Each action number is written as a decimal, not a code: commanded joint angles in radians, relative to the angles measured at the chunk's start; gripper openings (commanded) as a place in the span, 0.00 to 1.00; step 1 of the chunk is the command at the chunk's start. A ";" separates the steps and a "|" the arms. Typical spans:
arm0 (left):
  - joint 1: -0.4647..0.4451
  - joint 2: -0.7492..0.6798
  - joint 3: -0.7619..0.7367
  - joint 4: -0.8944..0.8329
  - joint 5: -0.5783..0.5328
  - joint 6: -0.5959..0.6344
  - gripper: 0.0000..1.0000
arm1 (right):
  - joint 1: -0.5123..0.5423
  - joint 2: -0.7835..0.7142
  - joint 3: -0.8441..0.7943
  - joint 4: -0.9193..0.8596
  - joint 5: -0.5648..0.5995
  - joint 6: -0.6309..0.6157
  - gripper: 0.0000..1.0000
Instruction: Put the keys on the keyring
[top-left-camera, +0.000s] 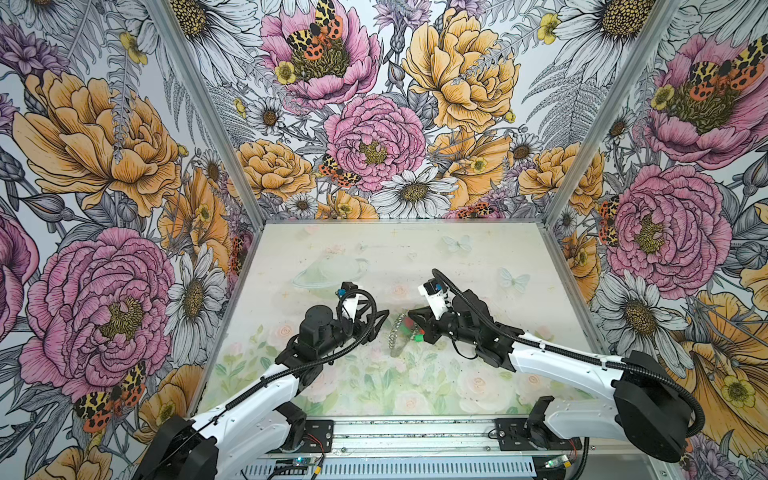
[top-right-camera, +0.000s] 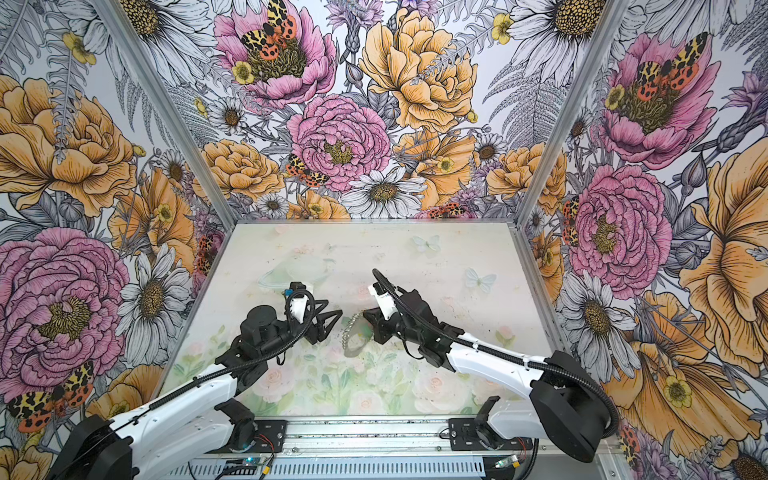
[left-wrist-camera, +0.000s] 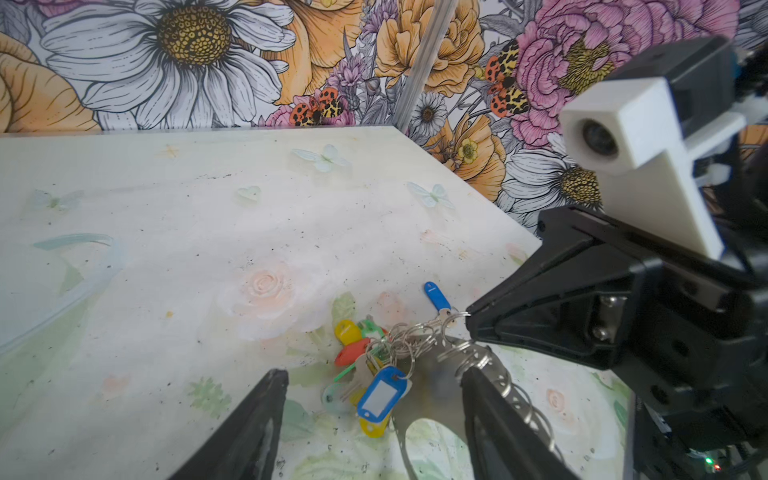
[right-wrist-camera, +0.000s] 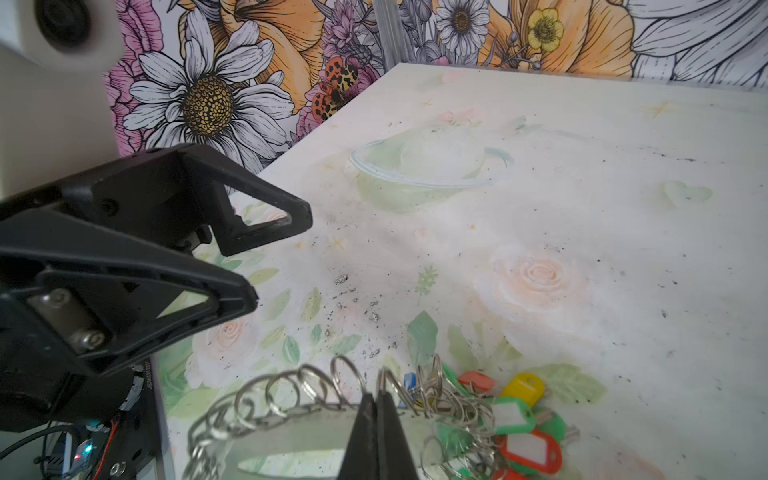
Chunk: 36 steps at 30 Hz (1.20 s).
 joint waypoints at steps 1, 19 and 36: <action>-0.012 -0.005 -0.006 0.074 0.094 0.030 0.60 | -0.004 -0.036 -0.009 0.145 -0.076 -0.018 0.00; -0.026 0.079 0.025 0.068 0.133 -0.002 0.48 | -0.005 0.020 -0.085 0.197 -0.115 -0.017 0.00; -0.103 0.182 0.039 0.053 0.236 -0.009 0.32 | -0.005 0.008 -0.140 0.249 -0.137 -0.022 0.00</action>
